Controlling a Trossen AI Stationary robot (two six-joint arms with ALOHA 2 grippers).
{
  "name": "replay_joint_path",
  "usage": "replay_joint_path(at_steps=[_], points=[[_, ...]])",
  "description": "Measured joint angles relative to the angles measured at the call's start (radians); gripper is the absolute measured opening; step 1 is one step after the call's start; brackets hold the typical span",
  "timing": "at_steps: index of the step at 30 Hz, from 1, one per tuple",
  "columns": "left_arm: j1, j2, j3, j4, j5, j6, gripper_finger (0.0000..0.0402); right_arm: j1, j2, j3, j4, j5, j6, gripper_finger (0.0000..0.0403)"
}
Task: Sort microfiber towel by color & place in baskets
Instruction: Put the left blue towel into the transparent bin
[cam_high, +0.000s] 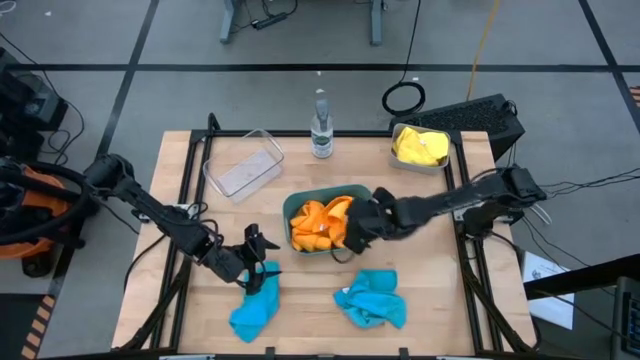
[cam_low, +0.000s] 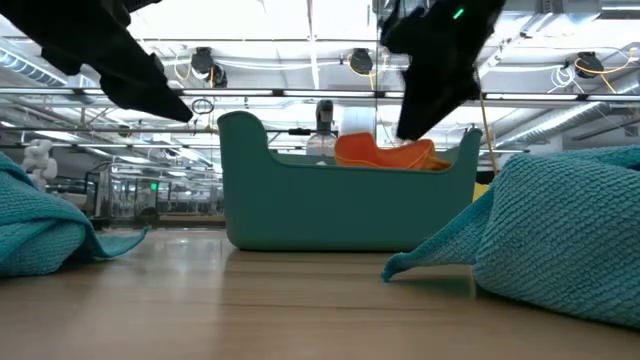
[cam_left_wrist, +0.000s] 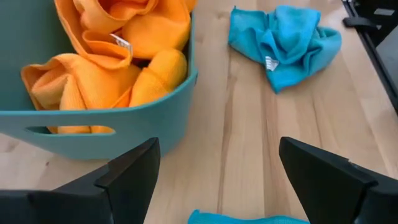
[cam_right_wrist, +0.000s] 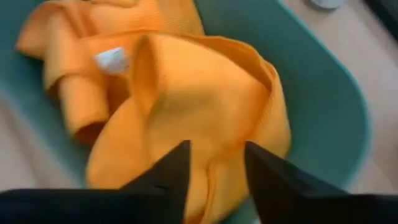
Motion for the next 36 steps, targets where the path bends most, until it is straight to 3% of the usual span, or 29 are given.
replay_joint_path(at_steps=[6,9,12,19,29,36], points=[[-0.003,0.051,0.000,-0.003,0.020,-0.023,0.0334,-0.129,0.144,0.000,0.129,-0.234,-0.143,0.0020],[-0.021,0.066,0.000,-0.004,0.056,-0.059,0.0334,-0.161,0.174,0.002,0.146,-0.337,-0.181,0.0007],[-0.057,0.065,0.000,-0.004,0.062,-0.081,0.0334,-0.170,0.179,0.021,0.102,-0.358,-0.152,0.0021],[-0.143,0.065,0.000,-0.007,0.050,-0.123,0.0334,-0.119,0.131,0.129,-0.037,-0.254,-0.147,0.0014],[-0.216,0.065,0.001,-0.084,0.003,-0.256,0.0334,-0.054,0.130,0.166,-0.040,-0.186,-0.182,0.0007],[-0.324,0.110,0.001,-0.062,0.080,-0.304,0.0334,0.120,0.128,0.166,0.016,0.083,-0.155,0.0006]])
